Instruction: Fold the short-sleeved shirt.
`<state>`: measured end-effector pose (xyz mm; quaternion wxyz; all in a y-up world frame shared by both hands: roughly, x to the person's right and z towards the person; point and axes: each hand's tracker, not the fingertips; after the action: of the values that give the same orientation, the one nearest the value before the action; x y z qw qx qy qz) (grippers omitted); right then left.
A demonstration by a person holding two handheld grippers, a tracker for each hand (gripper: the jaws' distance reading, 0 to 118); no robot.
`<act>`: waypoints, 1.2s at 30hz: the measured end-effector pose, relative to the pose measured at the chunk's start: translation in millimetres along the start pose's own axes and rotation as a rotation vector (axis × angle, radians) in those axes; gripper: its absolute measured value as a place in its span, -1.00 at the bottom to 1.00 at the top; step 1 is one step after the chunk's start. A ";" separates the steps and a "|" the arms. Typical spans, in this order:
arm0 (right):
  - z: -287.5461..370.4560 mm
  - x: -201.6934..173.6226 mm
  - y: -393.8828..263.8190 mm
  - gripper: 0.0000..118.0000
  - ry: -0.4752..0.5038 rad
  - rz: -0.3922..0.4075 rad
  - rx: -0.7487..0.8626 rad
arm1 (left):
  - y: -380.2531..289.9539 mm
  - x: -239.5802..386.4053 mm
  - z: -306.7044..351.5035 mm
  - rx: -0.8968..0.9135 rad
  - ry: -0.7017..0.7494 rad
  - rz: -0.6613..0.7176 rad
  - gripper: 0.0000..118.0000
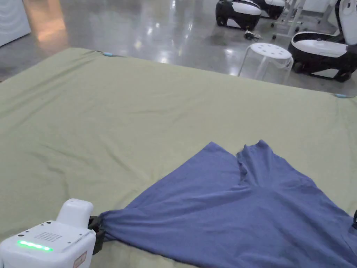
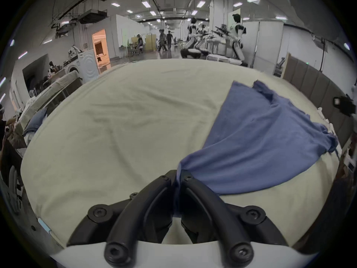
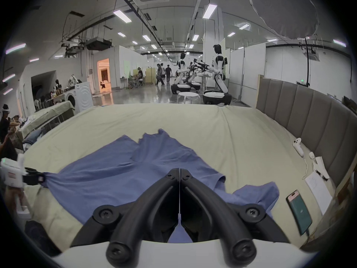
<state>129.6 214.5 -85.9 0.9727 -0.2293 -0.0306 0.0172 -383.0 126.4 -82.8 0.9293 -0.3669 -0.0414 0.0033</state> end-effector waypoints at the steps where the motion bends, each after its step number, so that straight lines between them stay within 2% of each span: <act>1: -14.1 8.2 7.0 -0.97 -0.007 0.020 -0.031 | 1.4 4.9 7.0 0.002 0.003 -0.008 -0.91; 3: -46.7 22.4 17.4 -0.97 -0.029 0.059 -0.084 | 4.7 13.6 19.9 0.051 0.002 -0.032 -0.91; 6: -116.7 50.3 30.1 -0.97 -0.077 0.053 -0.222 | 14.4 23.8 38.1 0.085 -0.012 -0.024 -0.91; 7: -140.5 58.7 33.9 -0.83 -0.084 0.042 -0.262 | 16.6 26.0 39.7 0.086 -0.012 -0.020 -0.91; 8: -162.4 65.6 37.5 -0.44 -0.077 0.039 -0.300 | 21.5 26.7 40.1 0.082 -0.015 -0.016 -0.91; 9: -182.1 71.6 39.3 0.15 -0.075 0.035 -0.330 | 22.5 29.0 41.4 0.087 -0.011 -0.016 -0.91; 10: -203.9 74.8 39.4 0.95 -0.068 0.045 -0.377 | 24.0 31.1 41.9 0.091 -0.006 -0.018 -0.91; 11: -223.7 76.0 36.6 0.97 -0.039 0.055 -0.433 | 26.0 32.9 41.2 0.086 -0.005 -0.020 -0.91; 12: -231.8 73.9 31.5 0.89 0.008 0.070 -0.462 | 28.8 33.4 39.1 0.080 0.000 -0.020 -0.91; 13: -245.1 72.0 40.4 0.89 0.007 0.102 -0.409 | 30.4 35.0 37.9 0.081 0.007 -0.024 -0.91; 15: -267.6 68.9 43.5 0.89 0.004 0.087 -0.423 | 33.6 38.3 34.9 0.067 0.014 -0.028 -0.91; 17: -286.2 64.8 29.0 0.89 0.063 0.040 -0.470 | 34.0 38.3 31.5 0.071 0.032 -0.028 -0.91; 18: -290.5 61.9 26.0 0.86 0.061 0.050 -0.486 | 35.5 39.1 31.0 0.068 0.033 -0.026 -0.91; 19: -291.5 58.3 25.9 0.70 0.070 0.079 -0.499 | 37.0 40.7 31.1 0.066 0.039 -0.023 -0.91; 21: -273.5 50.5 23.6 0.50 0.077 0.130 -0.421 | 38.7 40.5 29.9 0.065 0.040 -0.021 -0.91; 22: -262.6 48.5 27.2 -0.09 0.134 0.117 -0.408 | 40.2 41.7 29.5 0.066 0.040 -0.017 -0.91; 23: -255.0 46.7 31.3 -0.73 0.131 0.117 -0.420 | 41.8 42.6 28.6 0.068 0.034 -0.013 -0.91; 24: -244.8 43.7 35.4 -0.97 0.124 0.123 -0.423 | 43.1 43.1 28.0 0.070 0.025 -0.009 -0.91; 26: -218.8 44.7 40.2 -0.97 0.166 0.099 -0.410 | 46.6 45.6 28.8 0.116 0.026 -0.001 -0.91; 28: -183.7 44.7 62.1 -0.97 0.126 0.118 -0.319 | 50.4 39.9 31.5 0.142 0.022 0.021 -0.91; 32: -115.4 57.4 113.0 -0.97 0.142 0.047 -0.163 | 78.0 25.3 42.6 0.185 -0.017 0.072 -0.91; 36: -52.4 68.2 182.3 -0.97 0.107 0.071 0.011 | 128.6 18.2 52.5 0.275 -0.037 0.094 -0.91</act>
<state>197.7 357.4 -210.7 0.9730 -0.2255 0.0297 0.0394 -365.9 256.7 -131.0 0.9687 -0.2376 -0.0405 0.0592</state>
